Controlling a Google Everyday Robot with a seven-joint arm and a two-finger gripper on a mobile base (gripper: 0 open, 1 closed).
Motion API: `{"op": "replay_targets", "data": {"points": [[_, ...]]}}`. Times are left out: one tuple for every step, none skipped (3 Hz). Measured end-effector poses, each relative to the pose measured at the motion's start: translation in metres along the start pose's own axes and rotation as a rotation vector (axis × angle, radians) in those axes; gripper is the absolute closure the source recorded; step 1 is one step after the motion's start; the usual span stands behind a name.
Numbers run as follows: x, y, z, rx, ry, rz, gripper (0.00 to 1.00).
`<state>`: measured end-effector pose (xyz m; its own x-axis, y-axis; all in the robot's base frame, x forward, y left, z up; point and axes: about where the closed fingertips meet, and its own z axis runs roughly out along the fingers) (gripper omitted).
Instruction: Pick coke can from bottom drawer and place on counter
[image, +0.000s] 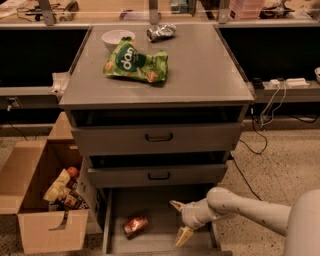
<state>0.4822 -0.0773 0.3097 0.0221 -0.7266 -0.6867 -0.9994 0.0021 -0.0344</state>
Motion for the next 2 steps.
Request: {"op": "replay_targets", "data": {"points": [[-0.043,-0.012,0.067,-0.042,-0.070,-0.002,0.00],[-0.109,-0.015,0.096,-0.061,-0.068,0.056,0.00]]}}
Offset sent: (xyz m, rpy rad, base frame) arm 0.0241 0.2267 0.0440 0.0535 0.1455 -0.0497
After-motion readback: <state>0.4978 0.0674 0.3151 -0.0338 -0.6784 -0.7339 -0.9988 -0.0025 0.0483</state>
